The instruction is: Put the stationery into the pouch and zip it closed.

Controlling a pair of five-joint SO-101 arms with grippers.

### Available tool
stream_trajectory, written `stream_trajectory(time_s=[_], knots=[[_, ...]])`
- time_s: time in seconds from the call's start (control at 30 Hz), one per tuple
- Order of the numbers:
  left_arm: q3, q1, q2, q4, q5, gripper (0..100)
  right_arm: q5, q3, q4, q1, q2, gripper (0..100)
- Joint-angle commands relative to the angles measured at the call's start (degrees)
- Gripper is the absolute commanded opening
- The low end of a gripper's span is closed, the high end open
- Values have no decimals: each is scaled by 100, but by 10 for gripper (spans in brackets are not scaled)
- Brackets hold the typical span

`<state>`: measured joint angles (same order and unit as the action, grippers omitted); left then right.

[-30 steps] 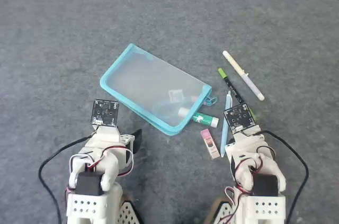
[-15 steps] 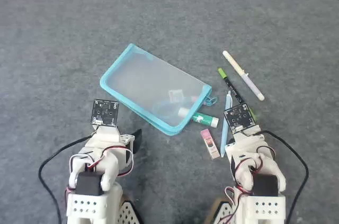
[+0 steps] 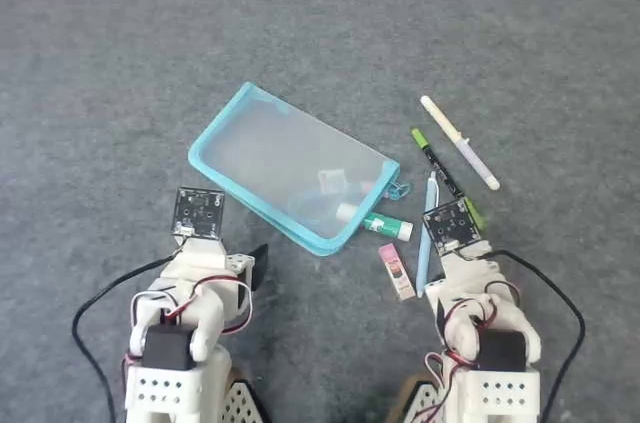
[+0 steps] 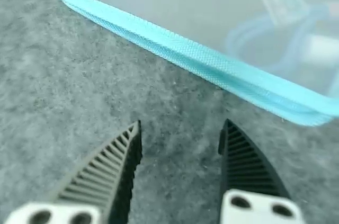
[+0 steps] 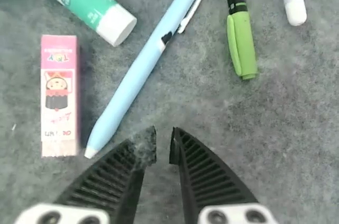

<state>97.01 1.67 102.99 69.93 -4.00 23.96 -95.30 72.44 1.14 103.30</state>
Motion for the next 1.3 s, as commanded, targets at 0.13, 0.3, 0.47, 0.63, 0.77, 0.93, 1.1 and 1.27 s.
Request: stream_trajectory(time_s=[0.13,0.3,0.47,0.63,0.77,0.93,1.1,1.27], knots=[[-40,-18,79,44,-53,229,510,475,-822,-48,57,66],[-40,-18,79,44,-53,229,255,1451,-655,180,-400,80],[-40,-18,79,44,-53,229,18,2708,-866,822,-2501,151],[-40,-18,79,44,-53,229,-62,4070,-1024,1393,-4936,191],[-40,-18,79,44,-53,229,-589,5046,-1121,1385,-6624,214],[-40,-18,79,44,-53,229,-835,5705,-1596,1464,-8040,258],[-40,-18,79,44,-53,229,-835,5749,-2141,1622,-8743,312],[-40,-18,79,44,-53,229,-1547,5785,-2791,1763,-9226,344]])
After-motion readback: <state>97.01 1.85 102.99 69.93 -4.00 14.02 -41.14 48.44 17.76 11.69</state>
